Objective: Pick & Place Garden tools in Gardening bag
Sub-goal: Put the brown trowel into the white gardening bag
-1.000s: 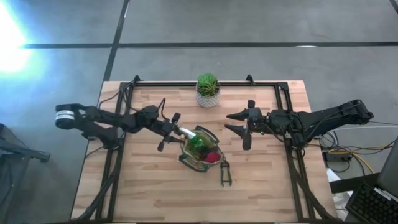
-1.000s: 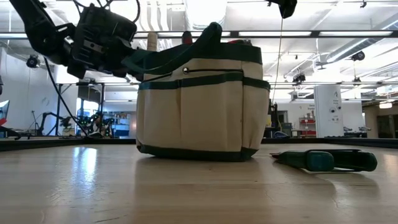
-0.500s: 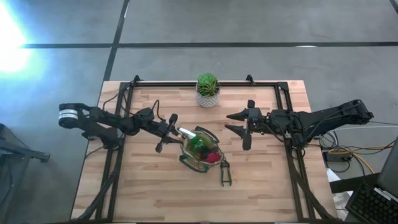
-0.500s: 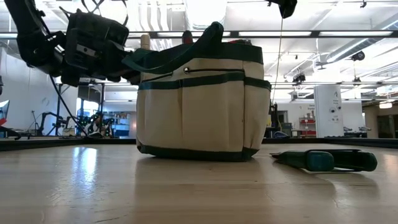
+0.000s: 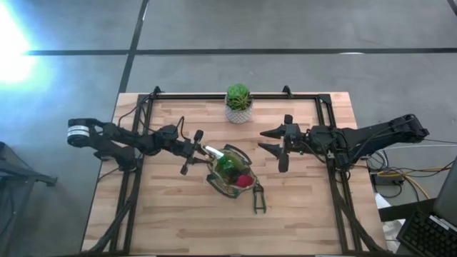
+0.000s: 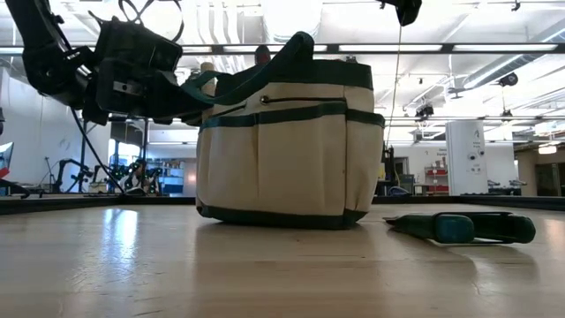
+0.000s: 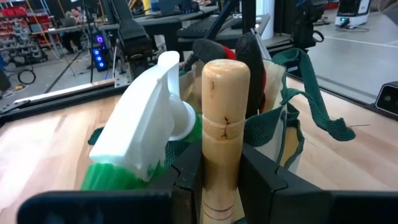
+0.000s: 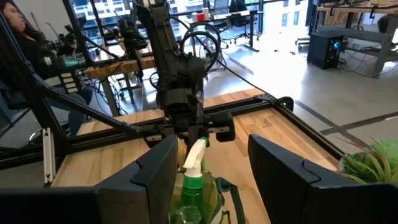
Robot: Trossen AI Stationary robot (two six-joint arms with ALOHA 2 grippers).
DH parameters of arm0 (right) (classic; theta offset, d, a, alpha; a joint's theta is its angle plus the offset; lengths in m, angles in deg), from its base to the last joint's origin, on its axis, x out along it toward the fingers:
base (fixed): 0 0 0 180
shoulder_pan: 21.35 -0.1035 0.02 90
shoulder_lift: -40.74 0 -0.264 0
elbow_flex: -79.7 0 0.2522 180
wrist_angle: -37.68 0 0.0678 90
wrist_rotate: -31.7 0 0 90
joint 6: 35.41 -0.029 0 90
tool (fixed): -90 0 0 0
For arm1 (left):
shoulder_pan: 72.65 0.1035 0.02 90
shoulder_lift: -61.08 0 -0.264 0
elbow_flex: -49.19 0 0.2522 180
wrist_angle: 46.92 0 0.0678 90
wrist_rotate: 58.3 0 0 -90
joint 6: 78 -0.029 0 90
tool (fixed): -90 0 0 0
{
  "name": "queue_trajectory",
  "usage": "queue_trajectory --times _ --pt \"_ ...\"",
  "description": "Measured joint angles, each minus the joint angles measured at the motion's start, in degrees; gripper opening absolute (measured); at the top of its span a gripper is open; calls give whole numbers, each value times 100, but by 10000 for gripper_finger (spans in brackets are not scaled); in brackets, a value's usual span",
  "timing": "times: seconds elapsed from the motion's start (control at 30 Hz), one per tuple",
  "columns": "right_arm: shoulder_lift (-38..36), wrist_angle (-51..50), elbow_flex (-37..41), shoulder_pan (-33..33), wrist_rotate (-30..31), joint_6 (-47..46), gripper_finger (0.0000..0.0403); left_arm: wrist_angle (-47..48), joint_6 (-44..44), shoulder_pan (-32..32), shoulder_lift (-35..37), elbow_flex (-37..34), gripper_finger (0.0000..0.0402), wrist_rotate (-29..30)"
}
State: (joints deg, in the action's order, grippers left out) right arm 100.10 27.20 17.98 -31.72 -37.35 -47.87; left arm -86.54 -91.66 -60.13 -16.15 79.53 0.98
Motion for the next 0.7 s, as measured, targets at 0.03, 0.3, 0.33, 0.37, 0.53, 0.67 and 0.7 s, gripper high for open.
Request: queue_trajectory --times 0.03,0.3,0.33,0.37,0.53,0.67,0.7 --pt "0 0 0 0 -1 -1 189 0 -2 -3 0 0 73 2" --pt "0 2 0 0 0 -1 189 4 398 -34 0 0 76 72" --pt "0 4 0 0 0 -1 189 5 469 -34 0 0 85 85" --pt "0 4 0 0 0 -1 189 11 562 -34 0 0 97 92" --pt "0 4 0 0 0 -29 189 24 818 -34 -2 0 156 128" --pt "0 6 0 0 0 -38 189 20 937 -34 0 0 176 127" --pt "0 4 0 0 0 -40 189 20 983 -34 0 0 178 127"
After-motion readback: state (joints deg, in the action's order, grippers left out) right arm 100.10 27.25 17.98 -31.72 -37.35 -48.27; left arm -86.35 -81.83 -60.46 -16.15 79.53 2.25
